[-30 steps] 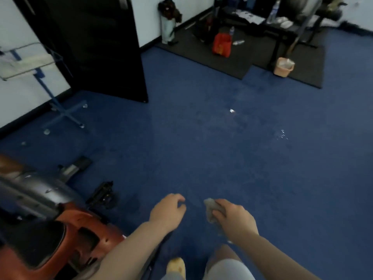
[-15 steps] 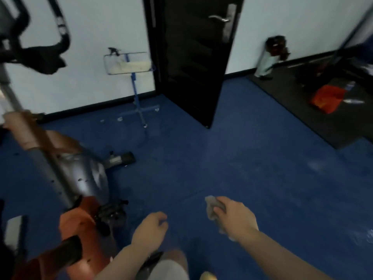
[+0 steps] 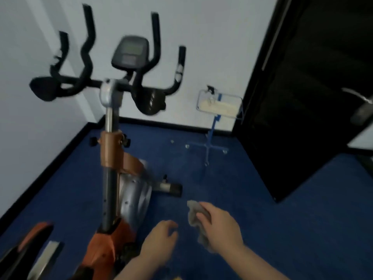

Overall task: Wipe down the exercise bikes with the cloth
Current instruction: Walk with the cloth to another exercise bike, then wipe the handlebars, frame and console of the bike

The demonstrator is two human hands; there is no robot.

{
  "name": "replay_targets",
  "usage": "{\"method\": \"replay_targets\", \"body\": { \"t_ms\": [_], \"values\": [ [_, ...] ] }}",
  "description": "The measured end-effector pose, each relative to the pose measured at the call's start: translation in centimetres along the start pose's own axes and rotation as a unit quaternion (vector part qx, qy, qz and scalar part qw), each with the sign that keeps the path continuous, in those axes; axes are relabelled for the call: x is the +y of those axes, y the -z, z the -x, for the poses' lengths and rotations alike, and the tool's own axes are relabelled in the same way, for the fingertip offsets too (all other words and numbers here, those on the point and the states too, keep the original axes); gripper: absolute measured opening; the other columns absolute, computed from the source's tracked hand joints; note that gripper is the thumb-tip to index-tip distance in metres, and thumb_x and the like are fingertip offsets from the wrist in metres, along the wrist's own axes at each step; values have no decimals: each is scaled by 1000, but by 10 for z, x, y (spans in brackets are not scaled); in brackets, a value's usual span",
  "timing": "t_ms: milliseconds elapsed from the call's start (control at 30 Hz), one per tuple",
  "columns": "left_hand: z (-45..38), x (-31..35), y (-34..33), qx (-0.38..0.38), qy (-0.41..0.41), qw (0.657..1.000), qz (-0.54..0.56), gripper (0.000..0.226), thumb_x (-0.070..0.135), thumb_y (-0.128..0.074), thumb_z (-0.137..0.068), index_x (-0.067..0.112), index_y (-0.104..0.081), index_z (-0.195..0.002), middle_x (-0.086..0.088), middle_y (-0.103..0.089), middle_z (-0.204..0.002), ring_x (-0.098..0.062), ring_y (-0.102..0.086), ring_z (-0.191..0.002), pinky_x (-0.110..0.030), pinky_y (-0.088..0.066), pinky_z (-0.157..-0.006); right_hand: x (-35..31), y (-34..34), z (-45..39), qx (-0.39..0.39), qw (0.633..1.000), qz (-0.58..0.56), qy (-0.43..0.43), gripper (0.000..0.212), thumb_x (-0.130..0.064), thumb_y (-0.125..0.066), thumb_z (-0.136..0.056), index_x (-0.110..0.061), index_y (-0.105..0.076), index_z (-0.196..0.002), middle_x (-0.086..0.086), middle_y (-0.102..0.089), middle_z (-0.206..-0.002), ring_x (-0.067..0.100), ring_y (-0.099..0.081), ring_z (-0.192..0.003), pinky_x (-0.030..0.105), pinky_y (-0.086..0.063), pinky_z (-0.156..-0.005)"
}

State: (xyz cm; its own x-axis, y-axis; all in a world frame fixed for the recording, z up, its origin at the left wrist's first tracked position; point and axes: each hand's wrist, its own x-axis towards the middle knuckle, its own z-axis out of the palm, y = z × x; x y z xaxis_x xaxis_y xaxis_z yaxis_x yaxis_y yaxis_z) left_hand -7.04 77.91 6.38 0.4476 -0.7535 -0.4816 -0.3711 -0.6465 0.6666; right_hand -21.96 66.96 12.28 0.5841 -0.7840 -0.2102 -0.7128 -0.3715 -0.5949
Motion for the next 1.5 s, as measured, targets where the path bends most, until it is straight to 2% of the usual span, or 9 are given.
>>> {"method": "replay_targets", "body": {
  "t_ms": [200,433,533,700,900,1067,1200,1400,1500],
  "values": [
    [-74,76,90,163,-76,979,94,24,22,-57,-91,41,-57,-107,20,-59,-112,6,-55,-102,-12,-44,-89,-33,40,-120,39,991,-115,56,18,-38,-56,-93,-33,-60,-109,-19,-43,-107,-11,-50,-93,10,-41,-71],
    [-107,135,171,357,-102,894,250,28,11,-61,-89,36,-64,-101,20,-64,-96,2,-62,-84,-18,-54,-68,-124,104,-243,121,934,-245,231,24,-32,-58,-92,-42,-56,-113,-22,-54,-112,-6,-53,-104,12,-43,-79],
    [-122,151,190,455,-80,843,276,25,9,-60,-90,31,-66,-100,24,-63,-94,-3,-63,-83,-8,-48,-65,-176,124,-293,140,902,-166,374,21,-30,-58,-91,-32,-56,-112,-16,-54,-110,-1,-51,-101,10,-42,-77],
    [-155,175,210,524,-43,762,377,25,9,-52,-94,24,-63,-111,-1,-65,-110,-17,-63,-102,-40,-53,-92,-218,96,-345,79,846,86,521,27,-23,-59,-89,-18,-62,-115,2,-59,-112,20,-51,-105,33,-46,-83],
    [-171,187,212,525,-81,755,385,26,14,-46,-98,30,-62,-110,31,-64,-98,12,-60,-93,-3,-46,-72,-180,96,-357,-5,744,146,652,15,-28,-50,-86,-24,-59,-98,-5,-61,-95,15,-53,-93,29,-41,-83],
    [-174,183,222,510,-109,765,378,28,14,-42,-99,28,-66,-103,27,-68,-93,8,-63,-90,-3,-45,-72,-208,94,-349,53,839,99,533,19,-22,-57,-82,-22,-62,-101,-1,-61,-98,20,-53,-94,36,-47,-80],
    [-171,179,227,498,-115,780,360,26,13,-42,-99,23,-66,-98,27,-69,-83,13,-62,-80,0,-44,-61,-189,100,-331,-58,794,166,581,18,-25,-59,-81,-27,-60,-98,-9,-60,-98,14,-51,-97,32,-39,-89],
    [-173,163,238,476,-99,818,307,30,5,-56,-92,33,-65,-95,5,-67,-95,7,-60,-87,-1,-43,-69,-236,142,-369,-64,866,-67,491,16,-21,-58,-77,-31,-55,-89,-8,-49,-99,11,-49,-96,31,-45,-80],
    [-172,159,241,480,-98,819,297,30,3,-57,-91,32,-63,-90,3,-65,-94,9,-59,-85,-2,-42,-70,-259,109,-371,-149,874,13,463,13,-14,-56,-83,-24,-57,-91,-3,-52,-99,18,-52,-95,45,-46,-84]
  ]
}}
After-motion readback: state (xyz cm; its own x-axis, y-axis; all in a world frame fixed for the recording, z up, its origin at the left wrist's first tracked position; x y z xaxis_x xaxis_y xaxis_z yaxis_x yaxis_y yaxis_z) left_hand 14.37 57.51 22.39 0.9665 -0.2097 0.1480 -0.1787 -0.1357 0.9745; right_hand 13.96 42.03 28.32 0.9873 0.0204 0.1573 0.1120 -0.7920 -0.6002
